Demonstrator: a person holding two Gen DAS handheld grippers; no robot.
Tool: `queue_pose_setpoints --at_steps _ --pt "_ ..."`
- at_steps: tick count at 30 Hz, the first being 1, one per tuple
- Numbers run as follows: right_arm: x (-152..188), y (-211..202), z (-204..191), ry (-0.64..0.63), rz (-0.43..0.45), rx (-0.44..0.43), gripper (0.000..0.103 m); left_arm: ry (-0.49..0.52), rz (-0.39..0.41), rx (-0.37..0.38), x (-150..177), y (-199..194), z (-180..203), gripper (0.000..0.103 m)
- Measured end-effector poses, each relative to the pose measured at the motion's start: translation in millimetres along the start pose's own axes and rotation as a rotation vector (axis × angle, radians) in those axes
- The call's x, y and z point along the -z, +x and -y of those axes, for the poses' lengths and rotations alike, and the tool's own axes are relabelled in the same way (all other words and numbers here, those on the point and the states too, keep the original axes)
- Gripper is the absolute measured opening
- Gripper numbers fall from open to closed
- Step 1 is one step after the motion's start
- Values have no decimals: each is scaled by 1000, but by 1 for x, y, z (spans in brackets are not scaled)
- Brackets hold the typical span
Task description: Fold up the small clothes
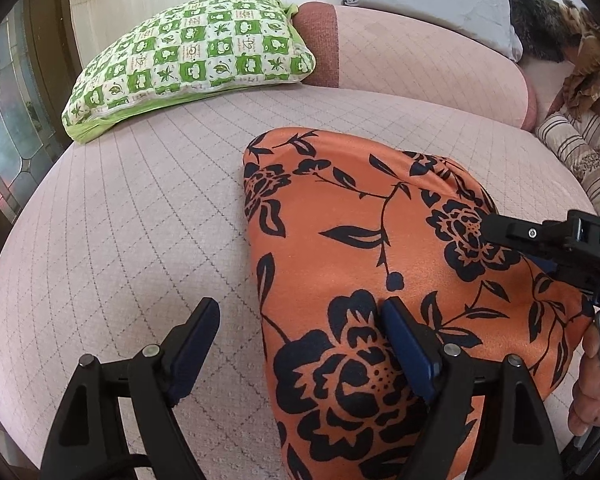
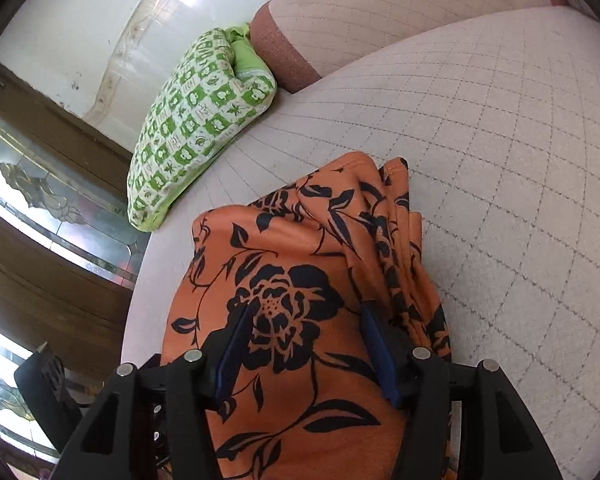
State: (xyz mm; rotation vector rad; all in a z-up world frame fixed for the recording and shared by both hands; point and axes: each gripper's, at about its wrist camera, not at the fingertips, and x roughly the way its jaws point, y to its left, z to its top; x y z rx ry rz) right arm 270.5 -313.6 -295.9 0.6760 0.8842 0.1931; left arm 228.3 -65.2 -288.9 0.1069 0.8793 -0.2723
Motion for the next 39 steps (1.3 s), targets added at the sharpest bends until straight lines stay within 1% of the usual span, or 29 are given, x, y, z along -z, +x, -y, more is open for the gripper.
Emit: queue_pose_setpoints --at_steps 3,5,7,9,13,15,16,17,18,19,21,23,25,27,28,31,35,39 --pt "4 -5 -2 -17 10 12 60 -10 1 -4 1 2 1 86" --pt "8 -18 -4 -33 26 18 60 -22 4 -18 2 3 2 89" --pt "15 -35 -10 -72 68 18 60 -37 8 -24 4 3 2 89" --pt "23 -52 -16 -113 102 -13 60 -47 16 -27 7 3 2 89" --pt "42 -79 -24 -165 133 -73 60 -50 43 -52 13 1 5 90" --pt "51 -83 -27 -191 113 -78 60 -53 50 -68 14 1 6 93" --pt "54 -79 -24 -185 82 -74 60 -56 53 -75 14 2 6 94" --pt "55 -72 -19 -164 45 -65 60 -61 52 -76 15 2 6 94" --pt "57 -62 -10 -125 -12 -54 61 -66 48 -75 16 2 7 94" --pt "57 -52 -1 -93 -57 -59 61 -72 48 -75 17 2 6 94" --pt "54 -54 5 -77 -60 -92 60 -88 52 -79 19 -1 7 94" --pt "54 -59 7 -49 -65 -103 60 -86 45 -81 21 -7 7 94" --pt "59 -68 13 4 -42 -107 60 -78 54 -99 26 -21 8 94" --pt "63 -81 13 15 -1 -90 62 -72 80 -131 34 -40 11 94" --pt "67 -92 9 -9 40 -48 63 -71 89 -140 37 -47 12 94" --pt "76 -115 -5 -79 130 39 63 -57 131 -167 48 -81 18 94" --pt "89 -142 -19 -142 205 107 63 -41 191 -184 58 -127 25 94" --pt "100 -164 -37 -213 254 140 63 -48 223 -193 59 -161 23 94"
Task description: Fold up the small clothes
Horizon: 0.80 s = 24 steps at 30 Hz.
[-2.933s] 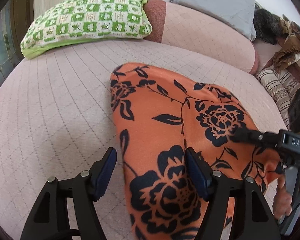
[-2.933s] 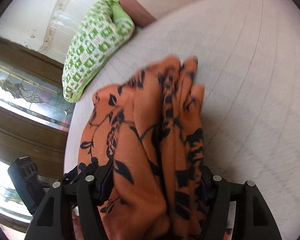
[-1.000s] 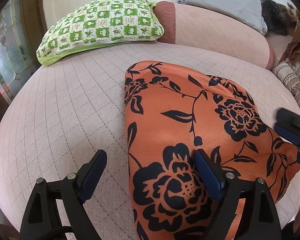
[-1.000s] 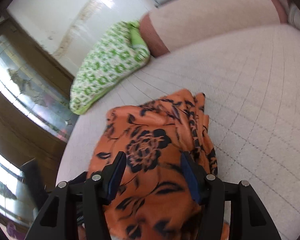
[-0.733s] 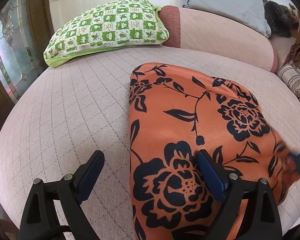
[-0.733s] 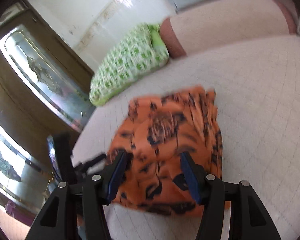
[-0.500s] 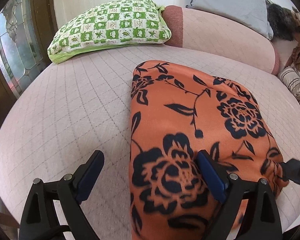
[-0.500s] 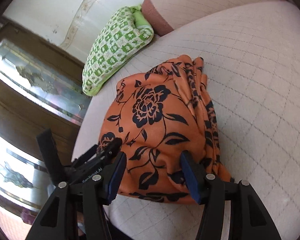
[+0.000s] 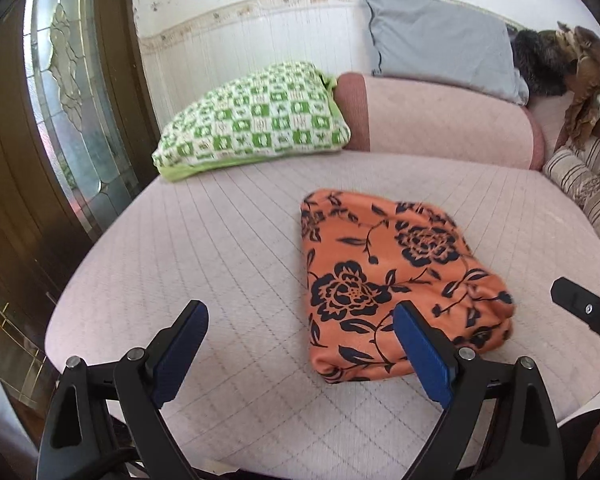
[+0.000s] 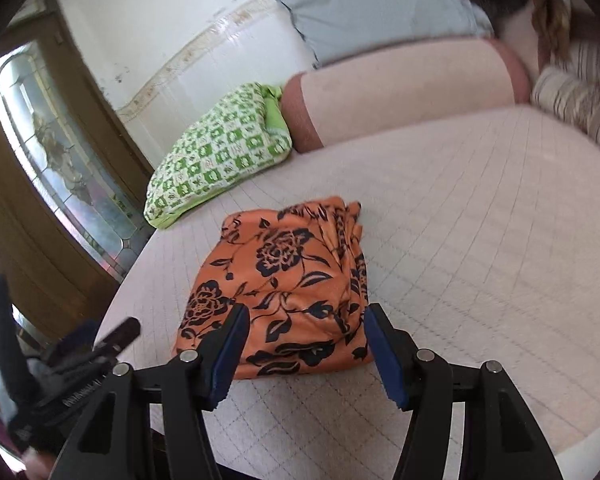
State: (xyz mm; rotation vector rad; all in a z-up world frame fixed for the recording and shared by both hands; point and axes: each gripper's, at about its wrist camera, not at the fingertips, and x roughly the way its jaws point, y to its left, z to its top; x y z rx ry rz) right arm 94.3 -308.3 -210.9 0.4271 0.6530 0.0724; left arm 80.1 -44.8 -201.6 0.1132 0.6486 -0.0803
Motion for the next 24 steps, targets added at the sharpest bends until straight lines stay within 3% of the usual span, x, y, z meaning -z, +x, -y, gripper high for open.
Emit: queue_pose_setpoints --at_steps 9,13,17,24 --pt "-1 -45 -34 -89 91 -19 63 -13 51 -28 -14 -43 -9 94" --pt "3 -52 -49 -108 101 -40 63 -24 91 -65 -16 -60 -15 94" --pt "12 -47 -60 -115 78 -56 63 -44 83 -34 -20 -70 -22 94" --pt "16 -49 -73 -133 86 -69 63 -62 107 -52 -25 -84 -32 94"
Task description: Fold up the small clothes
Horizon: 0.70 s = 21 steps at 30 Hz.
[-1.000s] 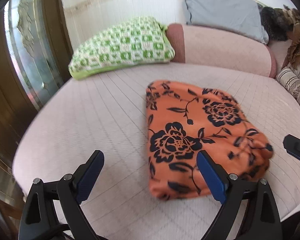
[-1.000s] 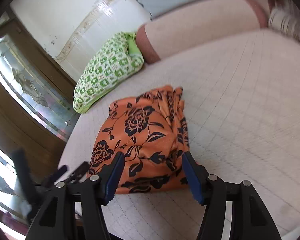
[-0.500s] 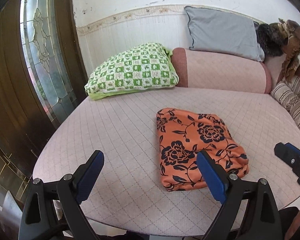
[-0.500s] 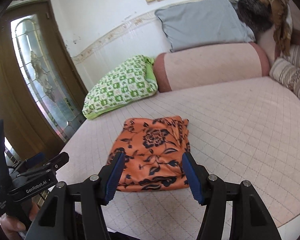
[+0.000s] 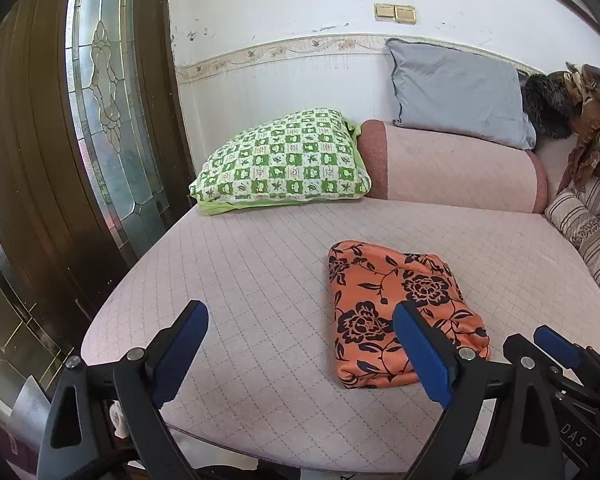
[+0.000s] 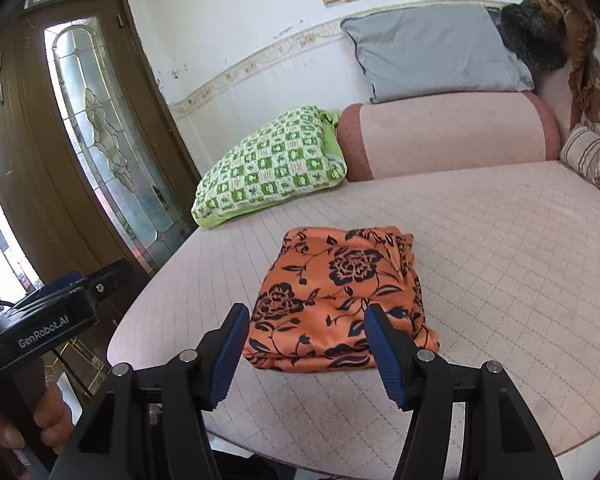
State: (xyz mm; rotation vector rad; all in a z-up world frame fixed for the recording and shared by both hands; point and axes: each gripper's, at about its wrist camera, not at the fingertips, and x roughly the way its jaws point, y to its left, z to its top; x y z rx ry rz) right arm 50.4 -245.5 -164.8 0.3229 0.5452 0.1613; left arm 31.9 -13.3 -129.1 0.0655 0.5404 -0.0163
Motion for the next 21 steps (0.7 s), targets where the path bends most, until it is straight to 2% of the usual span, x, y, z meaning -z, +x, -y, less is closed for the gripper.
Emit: queue_pose_setpoints --at_steps 8,21 --pt "-5 -10 -14 -27 30 -13 63 -3 45 -15 -3 -13 -9 94" --pt "-8 -18 -33 -68 64 2 63 -20 66 5 -5 -25 -20 94"
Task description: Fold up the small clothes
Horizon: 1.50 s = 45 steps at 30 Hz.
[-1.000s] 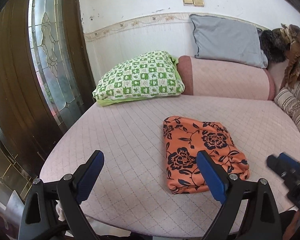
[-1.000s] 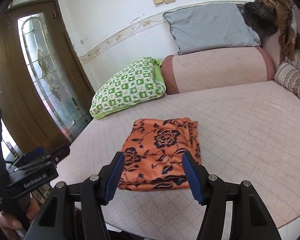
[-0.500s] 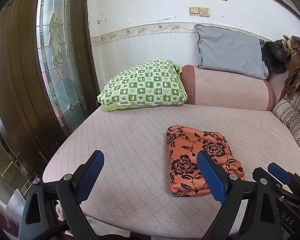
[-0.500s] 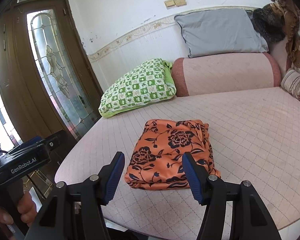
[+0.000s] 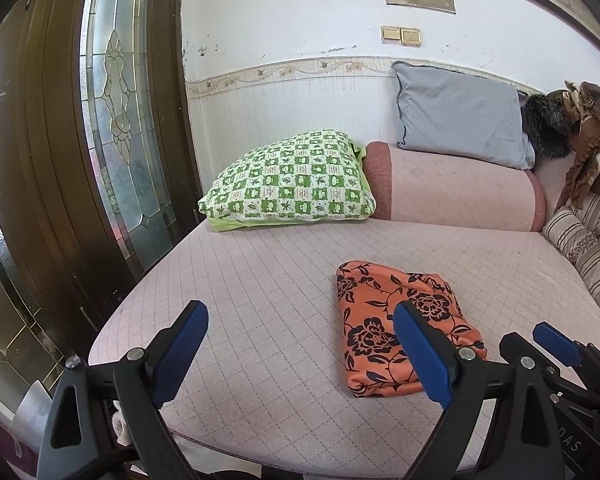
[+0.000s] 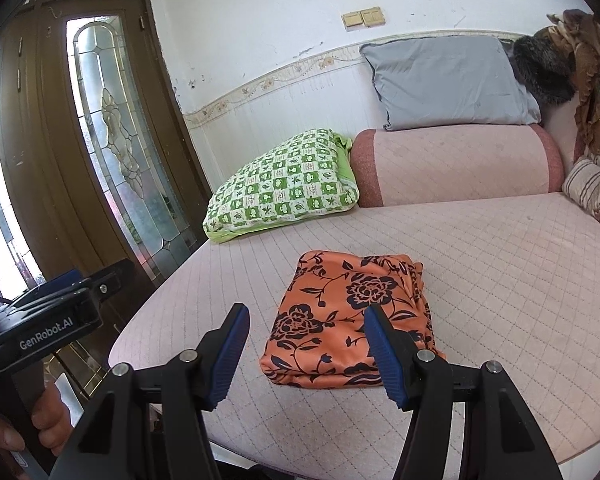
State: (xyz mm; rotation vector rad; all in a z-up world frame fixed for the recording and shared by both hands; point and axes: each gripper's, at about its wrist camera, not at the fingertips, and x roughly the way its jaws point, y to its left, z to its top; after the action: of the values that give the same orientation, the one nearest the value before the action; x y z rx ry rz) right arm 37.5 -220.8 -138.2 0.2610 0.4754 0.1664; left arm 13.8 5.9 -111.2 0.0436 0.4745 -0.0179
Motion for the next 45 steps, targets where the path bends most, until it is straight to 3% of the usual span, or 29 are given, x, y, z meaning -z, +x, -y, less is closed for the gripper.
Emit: queue_pose_setpoints --at_steps 28,45 --pt "-19 -46 -20 -11 90 5 63 -42 88 18 -20 -55 -18 94" --pt "-28 -15 -14 7 47 5 63 -37 69 59 -32 -23 -15 94"
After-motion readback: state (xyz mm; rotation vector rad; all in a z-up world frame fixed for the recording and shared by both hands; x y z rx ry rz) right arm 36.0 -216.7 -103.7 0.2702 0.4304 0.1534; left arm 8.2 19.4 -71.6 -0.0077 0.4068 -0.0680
